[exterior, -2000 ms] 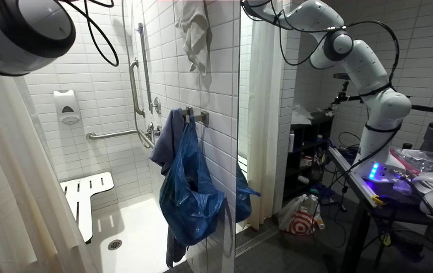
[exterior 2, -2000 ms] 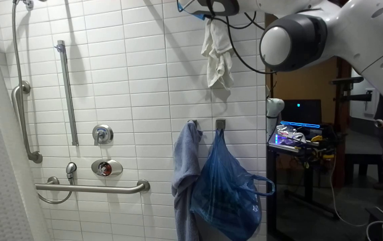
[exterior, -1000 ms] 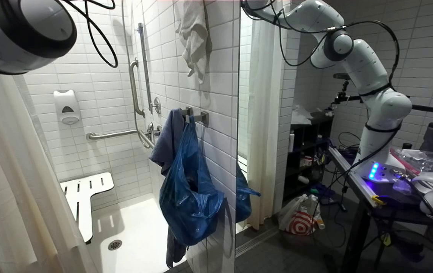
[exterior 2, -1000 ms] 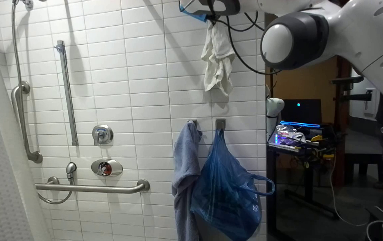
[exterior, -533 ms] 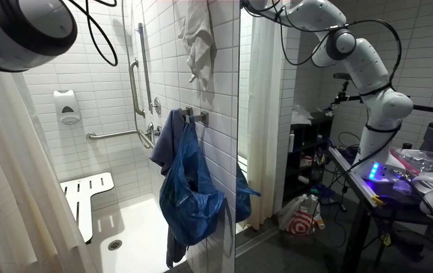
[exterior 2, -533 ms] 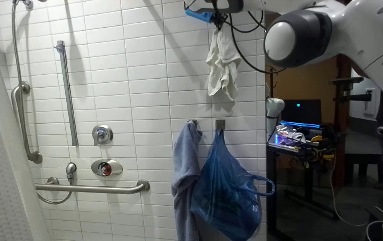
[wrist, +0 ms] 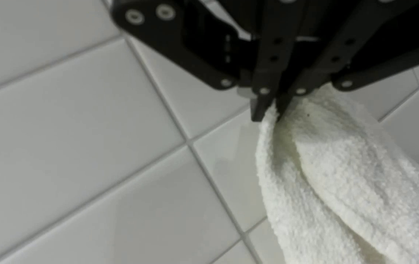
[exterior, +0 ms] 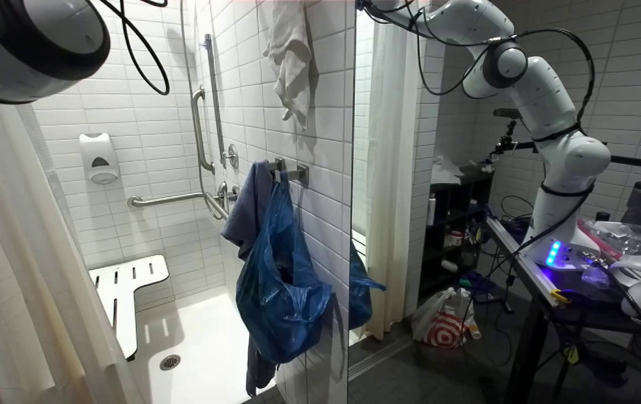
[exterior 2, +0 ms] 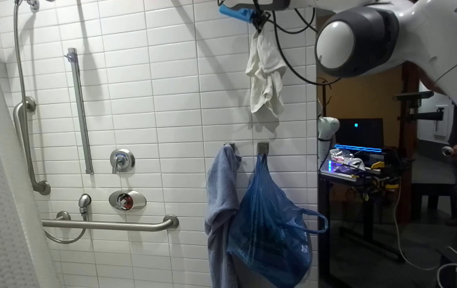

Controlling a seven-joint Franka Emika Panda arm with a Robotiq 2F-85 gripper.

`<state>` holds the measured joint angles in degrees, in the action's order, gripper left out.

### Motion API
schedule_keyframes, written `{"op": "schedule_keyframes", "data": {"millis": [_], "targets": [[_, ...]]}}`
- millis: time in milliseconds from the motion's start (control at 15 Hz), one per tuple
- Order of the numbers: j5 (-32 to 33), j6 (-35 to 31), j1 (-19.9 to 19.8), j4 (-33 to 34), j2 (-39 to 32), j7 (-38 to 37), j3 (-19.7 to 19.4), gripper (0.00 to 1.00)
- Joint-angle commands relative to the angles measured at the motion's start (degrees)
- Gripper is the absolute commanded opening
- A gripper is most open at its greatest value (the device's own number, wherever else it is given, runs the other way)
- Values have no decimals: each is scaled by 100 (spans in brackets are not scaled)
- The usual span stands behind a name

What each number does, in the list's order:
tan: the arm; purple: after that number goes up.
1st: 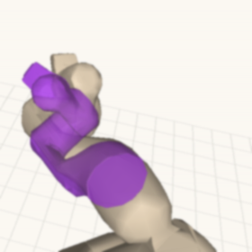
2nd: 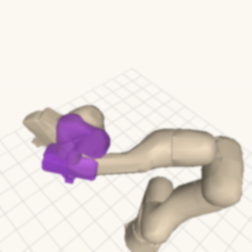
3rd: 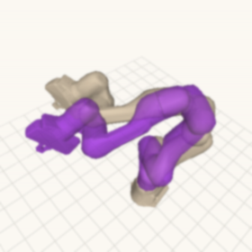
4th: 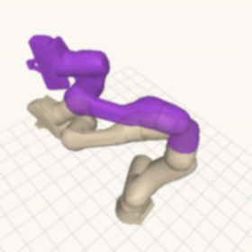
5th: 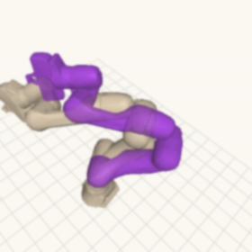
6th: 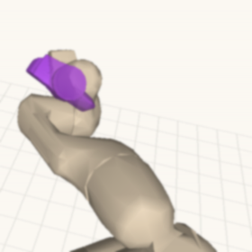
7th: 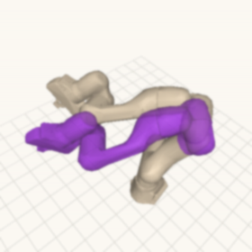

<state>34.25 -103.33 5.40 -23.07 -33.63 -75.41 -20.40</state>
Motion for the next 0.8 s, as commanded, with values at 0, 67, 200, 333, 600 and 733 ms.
{"op": "schedule_keyframes", "data": {"millis": [0,67,200,333,600,733], "targets": [[81,-269,146,-125,188,90,-50,1],[146,-437,163,-79,155,5,-92,1],[178,-652,187,-80,210,-23,-90,1],[125,-743,190,-136,294,-15,-56,1],[14,-665,114,-230,428,-90,-26,1],[-42,-633,44,-233,483,-180,-25,1]]}}
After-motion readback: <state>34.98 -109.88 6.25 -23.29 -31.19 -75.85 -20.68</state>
